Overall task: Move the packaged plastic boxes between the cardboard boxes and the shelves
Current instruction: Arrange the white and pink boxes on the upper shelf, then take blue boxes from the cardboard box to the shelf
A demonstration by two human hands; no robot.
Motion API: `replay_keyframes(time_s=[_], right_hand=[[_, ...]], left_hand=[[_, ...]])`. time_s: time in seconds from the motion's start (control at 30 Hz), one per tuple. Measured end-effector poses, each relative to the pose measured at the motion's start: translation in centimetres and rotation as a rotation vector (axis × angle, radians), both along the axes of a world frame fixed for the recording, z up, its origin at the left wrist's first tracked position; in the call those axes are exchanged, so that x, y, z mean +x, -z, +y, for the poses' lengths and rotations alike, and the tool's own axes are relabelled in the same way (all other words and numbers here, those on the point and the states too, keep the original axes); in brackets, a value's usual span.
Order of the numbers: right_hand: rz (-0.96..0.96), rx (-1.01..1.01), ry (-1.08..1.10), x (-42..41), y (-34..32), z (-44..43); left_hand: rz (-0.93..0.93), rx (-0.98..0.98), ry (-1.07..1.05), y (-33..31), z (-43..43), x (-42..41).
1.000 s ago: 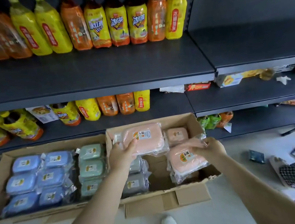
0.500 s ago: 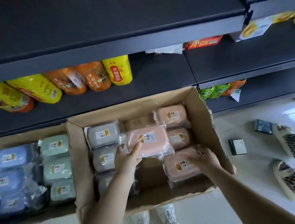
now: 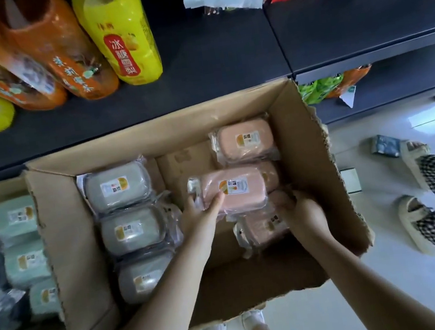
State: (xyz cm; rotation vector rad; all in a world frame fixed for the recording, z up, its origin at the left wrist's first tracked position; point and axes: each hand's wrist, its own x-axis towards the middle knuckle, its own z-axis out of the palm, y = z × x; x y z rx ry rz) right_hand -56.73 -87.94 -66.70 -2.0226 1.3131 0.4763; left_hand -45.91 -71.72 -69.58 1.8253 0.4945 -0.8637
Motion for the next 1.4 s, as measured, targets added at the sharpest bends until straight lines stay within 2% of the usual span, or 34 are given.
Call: replay_keyframes(time_s=[0.17,0.37,0.5,0.77,0.97,1.23,1.3,1.4], right_hand=[[-0.268,0.159,0.217,1.1,-1.3,1.0],[-0.222,0.019,0.202,2.7,-0.3,-0.3],[-0.216,0.053,0.275,3.7,0.9,-1.4],[0.0,-0.007,0.05,3.1,3.6,-2.8],[-0.015,-0.152,-0.035,2.5,4.9,-1.7],[0.001,-0.141,-0.124,2.7,4.0,-2.2],[0.01,-0.148,-0.185,2.3,3.0,-2.3],[0.077,-0.226,-0.386,1.6,1.0,-2.0]], left_hand=[[0.021,-0.006,0.106,-2.1,-2.3,-0.2],[0.012,-0.084,0.192,-0.4,-4.5,-0.5],[0.021,-0.058,0.277,0.9,-5.6,-0.7],[-0.049,0.059,0.367,2.8,-6.8,-1.5],[-0.123,0.085,0.418,3.6,-6.9,-1.9],[-0.092,0.122,0.425,3.3,-6.5,-1.4],[-0.104,0.183,0.476,2.7,-5.6,-1.3],[-0.135,0.301,0.627,1.0,-3.1,-1.2]])
